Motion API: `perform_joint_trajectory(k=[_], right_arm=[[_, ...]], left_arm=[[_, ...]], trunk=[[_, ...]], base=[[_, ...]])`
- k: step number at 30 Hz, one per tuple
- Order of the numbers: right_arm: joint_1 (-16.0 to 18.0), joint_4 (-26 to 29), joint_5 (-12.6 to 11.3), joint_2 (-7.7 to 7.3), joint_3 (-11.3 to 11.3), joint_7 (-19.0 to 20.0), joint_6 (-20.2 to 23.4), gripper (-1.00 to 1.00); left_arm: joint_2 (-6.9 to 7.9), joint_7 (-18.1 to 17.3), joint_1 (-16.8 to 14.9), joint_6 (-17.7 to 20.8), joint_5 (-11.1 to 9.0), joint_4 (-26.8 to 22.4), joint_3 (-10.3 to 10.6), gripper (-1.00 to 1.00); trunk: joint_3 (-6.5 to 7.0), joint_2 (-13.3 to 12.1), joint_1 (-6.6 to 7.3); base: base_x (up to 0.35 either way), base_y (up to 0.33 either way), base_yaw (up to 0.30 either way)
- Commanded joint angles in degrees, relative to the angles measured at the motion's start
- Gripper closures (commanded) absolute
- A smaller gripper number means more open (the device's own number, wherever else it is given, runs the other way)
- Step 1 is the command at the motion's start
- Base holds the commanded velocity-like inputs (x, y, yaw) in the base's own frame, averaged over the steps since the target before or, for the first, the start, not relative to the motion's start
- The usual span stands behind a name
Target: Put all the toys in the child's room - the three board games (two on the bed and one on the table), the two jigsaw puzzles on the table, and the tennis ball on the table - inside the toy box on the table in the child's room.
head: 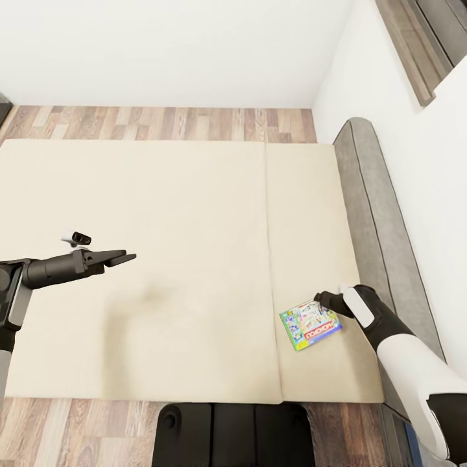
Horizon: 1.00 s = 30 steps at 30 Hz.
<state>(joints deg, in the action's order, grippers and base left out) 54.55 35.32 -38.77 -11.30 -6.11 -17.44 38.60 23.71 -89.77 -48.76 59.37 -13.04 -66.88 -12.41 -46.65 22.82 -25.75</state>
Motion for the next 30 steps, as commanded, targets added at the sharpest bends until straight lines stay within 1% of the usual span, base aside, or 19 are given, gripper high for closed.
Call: perform_joint_trajectory(k=[1, 6, 10, 13, 15, 20, 24, 27, 30], right_arm=[[0.1, 0.2, -0.6, -0.1, -0.4, -0.5, 0.1, -1.0], [0.2, 0.2, -0.6, -0.22, -0.4, -0.5, 0.1, -1.0], [1.0, 0.2, -0.6, -1.15, -0.4, -0.5, 0.1, -1.0], [1.2, 0.2, -0.7, -1.39, -0.4, -0.5, 0.2, -1.0], [1.2, 0.2, -0.8, -1.52, -0.4, -0.4, 0.2, -1.0], [1.2, 0.2, -1.1, -1.65, -0.4, 0.0, 0.2, -1.0], [1.3, 0.2, -1.1, -1.64, -0.4, 2.5, 0.2, -1.0], [1.3, 0.2, -0.8, -1.61, -0.4, 5.5, 0.2, -1.0], [1.3, 0.2, -0.6, -1.55, -0.4, 6.7, 0.2, -1.0]], left_arm=[[0.02, -0.2, 0.0, 0.6, 0.0, 0.0, 0.0, -1.0], [0.02, -0.2, 0.0, 0.6, 0.0, 0.0, 0.0, -1.0], [0.01, -0.2, 0.0, 0.6, 0.1, 0.0, 0.0, -1.0], [0.01, -0.2, 0.0, 0.6, 0.1, 0.0, 0.5, -1.0], [0.02, -0.2, 0.0, 0.6, 0.1, 0.0, 1.4, -1.0], [0.02, -0.2, 0.0, 0.6, 0.1, 0.0, 1.9, -1.0], [0.0, -0.2, 0.0, 0.6, 0.1, 0.0, 2.0, -1.0], [-0.05, -0.2, 0.0, 0.6, 0.1, 0.0, 2.0, -1.0], [-0.06, -0.2, 0.0, 0.6, 0.1, 0.0, 2.0, -1.0]], trunk=[[-0.16, 0.1, -0.03], [-0.63, 0.1, -0.03], [-1.01, 0.1, -0.03], [-1.3, 0.1, -0.03], [-1.48, 0.1, -0.03], [-1.96, 0.1, -0.03], [-2.33, 0.1, -0.03], [-2.62, 0.1, -0.03], [-2.9, 0.1, -0.03]], base=[[0.0, 0.0, 0.0], [0.0, 0.0, 0.0], [0.0, 0.0, 0.0], [0.0, 0.0, 0.0], [0.0, 0.0, 0.0], [0.0, 0.0, 0.0], [0.0, 0.0, 0.0], [0.0, 0.0, 0.0], [0.0, 0.0, 0.0]])
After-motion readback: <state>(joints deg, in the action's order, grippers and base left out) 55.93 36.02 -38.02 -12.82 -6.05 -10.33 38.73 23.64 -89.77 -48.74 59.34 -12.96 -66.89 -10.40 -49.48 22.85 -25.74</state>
